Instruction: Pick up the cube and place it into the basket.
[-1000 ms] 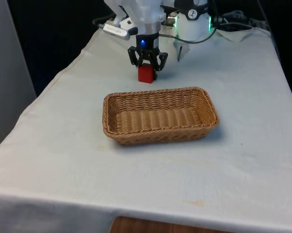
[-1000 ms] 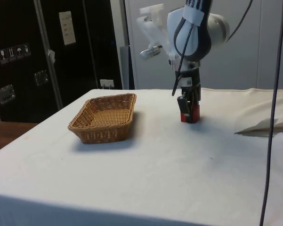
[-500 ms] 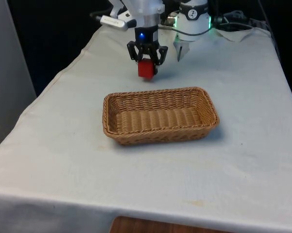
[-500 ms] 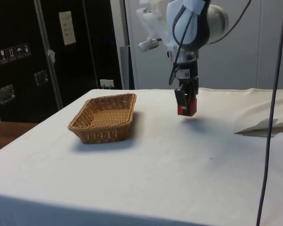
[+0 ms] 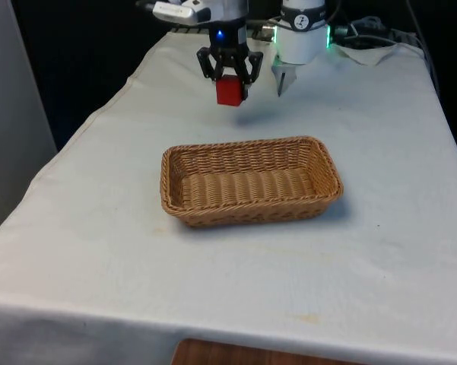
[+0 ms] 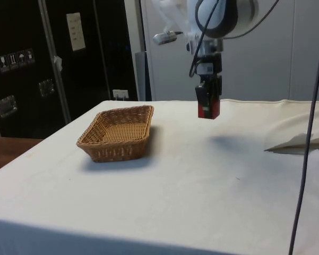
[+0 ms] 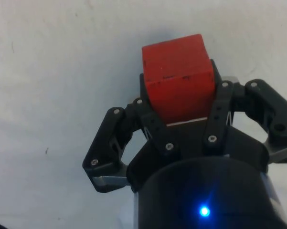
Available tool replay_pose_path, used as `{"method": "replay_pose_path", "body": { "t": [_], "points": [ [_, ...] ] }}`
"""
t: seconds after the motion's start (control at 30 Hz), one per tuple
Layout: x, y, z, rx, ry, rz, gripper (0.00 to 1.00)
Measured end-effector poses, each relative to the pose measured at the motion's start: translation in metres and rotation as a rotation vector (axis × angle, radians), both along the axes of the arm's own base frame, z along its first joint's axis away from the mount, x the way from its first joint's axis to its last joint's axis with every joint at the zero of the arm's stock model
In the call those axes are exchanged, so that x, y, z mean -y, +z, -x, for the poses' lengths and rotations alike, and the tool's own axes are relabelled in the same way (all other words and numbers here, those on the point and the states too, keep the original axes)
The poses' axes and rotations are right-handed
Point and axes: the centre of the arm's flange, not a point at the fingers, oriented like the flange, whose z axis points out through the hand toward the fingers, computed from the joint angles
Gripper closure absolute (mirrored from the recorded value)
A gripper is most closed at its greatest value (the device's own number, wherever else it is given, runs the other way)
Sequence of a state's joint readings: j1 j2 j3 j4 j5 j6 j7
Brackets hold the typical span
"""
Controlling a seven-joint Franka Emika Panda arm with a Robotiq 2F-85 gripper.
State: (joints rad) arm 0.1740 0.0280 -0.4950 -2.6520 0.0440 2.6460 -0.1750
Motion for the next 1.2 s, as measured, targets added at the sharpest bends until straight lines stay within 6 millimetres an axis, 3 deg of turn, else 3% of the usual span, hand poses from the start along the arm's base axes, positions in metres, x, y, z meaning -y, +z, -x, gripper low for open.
{"method": "replay_pose_path", "body": {
  "t": [1.2],
  "points": [
    [0.002,0.086,-0.002,-0.003,0.073,-0.037,1.0]
  ]
}}
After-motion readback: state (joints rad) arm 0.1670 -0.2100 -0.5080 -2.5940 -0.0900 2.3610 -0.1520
